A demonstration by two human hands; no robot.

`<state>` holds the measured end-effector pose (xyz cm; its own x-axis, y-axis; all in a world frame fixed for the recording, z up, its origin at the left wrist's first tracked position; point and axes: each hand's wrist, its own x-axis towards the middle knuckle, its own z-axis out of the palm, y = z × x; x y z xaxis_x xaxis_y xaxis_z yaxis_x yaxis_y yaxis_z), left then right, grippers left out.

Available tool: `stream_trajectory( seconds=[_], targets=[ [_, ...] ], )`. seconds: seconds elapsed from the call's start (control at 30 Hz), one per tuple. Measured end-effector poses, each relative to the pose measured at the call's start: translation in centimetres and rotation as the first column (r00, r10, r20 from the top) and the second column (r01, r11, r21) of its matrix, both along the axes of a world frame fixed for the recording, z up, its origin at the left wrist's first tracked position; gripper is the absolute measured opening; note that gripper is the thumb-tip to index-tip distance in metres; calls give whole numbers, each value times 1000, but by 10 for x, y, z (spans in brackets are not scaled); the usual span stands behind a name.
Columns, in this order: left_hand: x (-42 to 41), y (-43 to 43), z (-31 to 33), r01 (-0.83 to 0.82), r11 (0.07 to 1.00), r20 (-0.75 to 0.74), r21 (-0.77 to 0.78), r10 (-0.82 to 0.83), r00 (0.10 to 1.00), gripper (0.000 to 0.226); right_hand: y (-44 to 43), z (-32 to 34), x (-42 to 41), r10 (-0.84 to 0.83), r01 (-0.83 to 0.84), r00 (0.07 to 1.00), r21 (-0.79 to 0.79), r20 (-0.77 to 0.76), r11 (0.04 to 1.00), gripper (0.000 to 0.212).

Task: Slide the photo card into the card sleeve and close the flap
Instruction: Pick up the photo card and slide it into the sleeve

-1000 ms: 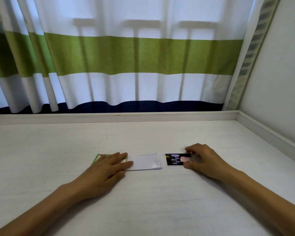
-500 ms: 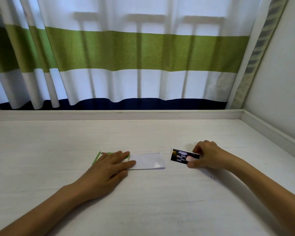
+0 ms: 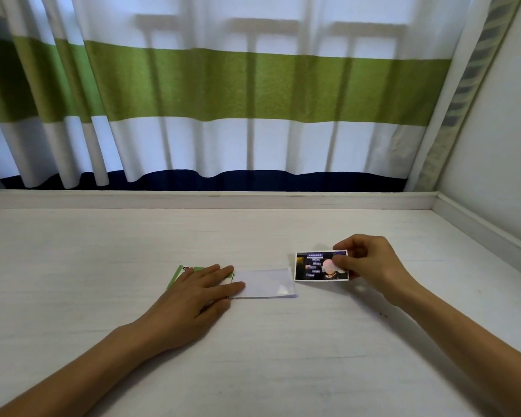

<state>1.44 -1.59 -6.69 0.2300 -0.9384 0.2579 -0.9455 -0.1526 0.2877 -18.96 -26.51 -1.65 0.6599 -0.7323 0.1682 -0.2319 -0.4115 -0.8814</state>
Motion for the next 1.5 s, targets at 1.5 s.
stream_trajectory(
  seconds=[1.5],
  targets=[
    [-1, 0, -4, -44, 999, -8, 0, 44, 999, 68, 20, -26, -31, -5, -161, 936, -440, -351, 883, 45]
  ],
)
